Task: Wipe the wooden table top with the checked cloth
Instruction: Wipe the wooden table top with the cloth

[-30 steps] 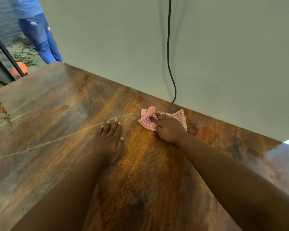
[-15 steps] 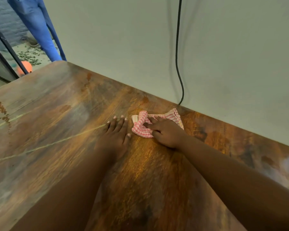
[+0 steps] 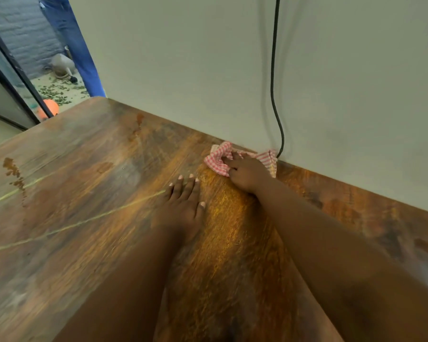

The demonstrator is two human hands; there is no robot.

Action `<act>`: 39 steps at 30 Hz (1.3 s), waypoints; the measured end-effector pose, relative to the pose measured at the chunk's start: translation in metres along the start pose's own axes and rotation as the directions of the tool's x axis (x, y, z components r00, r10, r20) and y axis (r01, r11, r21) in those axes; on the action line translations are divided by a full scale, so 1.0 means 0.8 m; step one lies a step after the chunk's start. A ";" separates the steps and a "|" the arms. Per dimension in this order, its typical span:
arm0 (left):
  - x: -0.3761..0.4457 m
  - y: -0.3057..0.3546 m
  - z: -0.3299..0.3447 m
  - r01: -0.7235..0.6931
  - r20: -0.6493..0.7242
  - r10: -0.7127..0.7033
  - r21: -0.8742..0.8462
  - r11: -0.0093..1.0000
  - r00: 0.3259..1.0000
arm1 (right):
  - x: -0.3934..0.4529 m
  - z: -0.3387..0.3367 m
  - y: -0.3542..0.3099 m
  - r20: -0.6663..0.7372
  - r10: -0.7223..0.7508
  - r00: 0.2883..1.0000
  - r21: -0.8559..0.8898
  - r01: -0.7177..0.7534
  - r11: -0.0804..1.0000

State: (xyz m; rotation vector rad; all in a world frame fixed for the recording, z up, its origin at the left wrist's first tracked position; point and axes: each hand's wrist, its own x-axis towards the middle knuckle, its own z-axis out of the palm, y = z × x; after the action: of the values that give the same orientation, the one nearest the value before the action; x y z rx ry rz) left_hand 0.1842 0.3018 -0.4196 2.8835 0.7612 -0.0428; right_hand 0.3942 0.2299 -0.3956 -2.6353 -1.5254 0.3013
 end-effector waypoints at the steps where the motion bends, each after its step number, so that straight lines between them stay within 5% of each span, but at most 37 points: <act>1: 0.005 0.002 -0.001 0.002 0.002 -0.002 -0.005 1.000 1.000 | -0.004 0.005 -0.015 -0.012 -0.047 0.999 0.003 0.047 0.999; 8: 0.017 0.003 -0.003 -0.008 -0.018 0.008 -0.042 0.999 1.000 | -0.049 0.008 0.010 -0.025 -0.228 0.973 0.087 0.229 0.969; 14: 0.016 0.000 0.001 -0.016 -0.041 0.014 -0.033 0.999 0.999 | -0.028 -0.007 0.061 -0.046 -0.057 0.997 0.068 0.060 0.996; 24: 0.019 -0.001 0.011 -0.021 -0.106 0.016 -0.046 0.999 0.994 | 0.036 -0.002 0.026 -0.088 0.049 0.995 -0.006 -0.050 0.999; 30: 0.017 0.001 0.012 -0.011 -0.178 -0.006 -0.098 0.995 0.984 | 0.065 0.004 -0.052 -0.030 -0.095 0.995 -0.009 0.095 0.995; 35: 0.014 0.004 0.011 0.001 -0.208 -0.023 -0.107 0.994 0.978 | 0.025 0.002 -0.009 0.020 -0.268 0.963 0.085 0.265 0.960; 39: 0.013 0.006 0.008 -0.005 -0.208 -0.023 -0.132 0.991 0.978 | 0.031 -0.016 0.028 0.062 -0.187 0.980 0.114 0.179 0.977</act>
State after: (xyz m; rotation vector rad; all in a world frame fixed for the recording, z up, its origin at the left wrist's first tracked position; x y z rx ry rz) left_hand 0.1954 0.3015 -0.4263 2.7871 0.7800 0.3035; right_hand 0.4281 0.2402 -0.3902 -2.4057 -1.7072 0.4552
